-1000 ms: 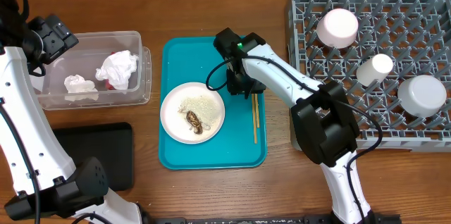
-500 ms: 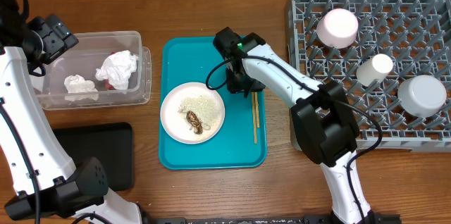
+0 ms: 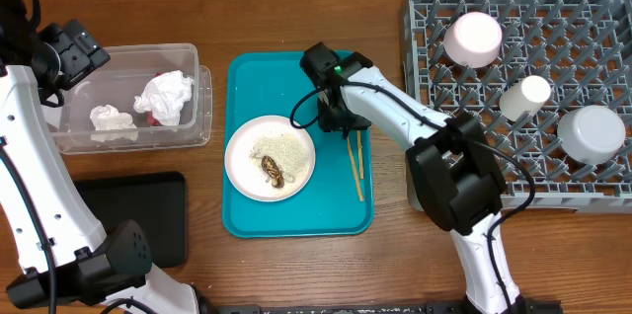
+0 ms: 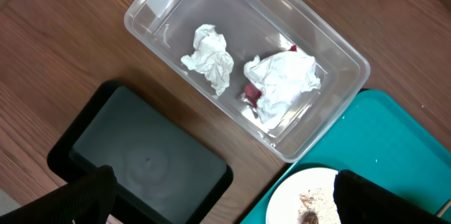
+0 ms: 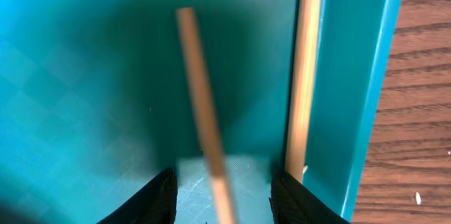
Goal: Sort waste into correct bins and load items into the dishwasher
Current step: 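Grasp one wooden chopstick with the right gripper, then carry the chopstick right and drop it into the dish rack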
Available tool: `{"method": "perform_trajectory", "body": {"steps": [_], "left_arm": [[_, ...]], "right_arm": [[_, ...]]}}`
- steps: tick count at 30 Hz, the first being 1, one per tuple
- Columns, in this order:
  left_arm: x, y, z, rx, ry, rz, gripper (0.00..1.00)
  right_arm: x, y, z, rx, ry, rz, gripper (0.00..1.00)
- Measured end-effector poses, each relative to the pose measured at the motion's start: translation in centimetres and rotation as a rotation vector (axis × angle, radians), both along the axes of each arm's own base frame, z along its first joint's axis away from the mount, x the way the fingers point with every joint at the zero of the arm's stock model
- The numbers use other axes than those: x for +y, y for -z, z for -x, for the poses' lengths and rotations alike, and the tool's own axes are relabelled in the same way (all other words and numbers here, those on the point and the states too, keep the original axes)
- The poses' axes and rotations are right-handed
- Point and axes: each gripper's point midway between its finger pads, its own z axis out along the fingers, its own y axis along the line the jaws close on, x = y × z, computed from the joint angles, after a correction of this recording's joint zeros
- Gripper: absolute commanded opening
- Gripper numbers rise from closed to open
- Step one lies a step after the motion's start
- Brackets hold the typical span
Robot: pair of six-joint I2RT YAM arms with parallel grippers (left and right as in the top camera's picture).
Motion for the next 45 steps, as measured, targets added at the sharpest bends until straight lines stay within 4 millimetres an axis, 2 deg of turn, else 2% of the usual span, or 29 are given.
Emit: {"method": "perform_trajectory", "body": {"steps": [4,12,22,25,28,33,36,37,40,42,45], "left_arm": [[0.0,0.0,0.0,0.000,0.000,0.000,1.00],[0.0,0.0,0.0,0.000,0.000,0.000,1.00],[0.0,0.0,0.0,0.000,0.000,0.000,1.00],[0.0,0.0,0.0,0.000,0.000,0.000,1.00],[0.0,0.0,0.0,0.000,0.000,0.000,1.00],[0.0,0.0,0.0,0.000,0.000,0.000,1.00],[0.0,0.0,0.0,0.000,0.000,0.000,1.00],[0.0,0.0,0.0,0.000,0.000,0.000,1.00],[0.0,0.0,0.0,0.000,0.000,0.000,1.00],[0.0,0.0,0.0,0.000,0.000,0.000,1.00],[0.0,0.0,0.0,0.000,0.000,0.000,1.00]], "right_arm": [[0.0,0.0,0.0,-0.002,0.000,-0.003,0.41],[0.6,0.1,0.2,0.011,-0.006,-0.036,0.05],[0.3,-0.8,1.8,0.113,0.015,-0.064,0.04],[0.0,-2.6,0.9,0.109,0.028,-0.083,0.04],[-0.7,-6.0,-1.5,0.057,0.036,-0.124,0.04],[-5.1,-14.3,-5.3,-0.094,0.071,-0.189,0.04],[-9.5,-19.8,-7.3,-0.228,0.114,-0.222,0.04],[-11.6,-21.5,-7.9,-0.276,0.131,-0.224,0.04],[-15.9,-23.5,-8.6,-0.335,0.156,-0.205,0.04],[-18.6,-23.6,-9.2,-0.352,0.164,-0.181,0.04],[-21.0,-23.0,-9.8,-0.355,0.164,-0.157,0.04]]}}
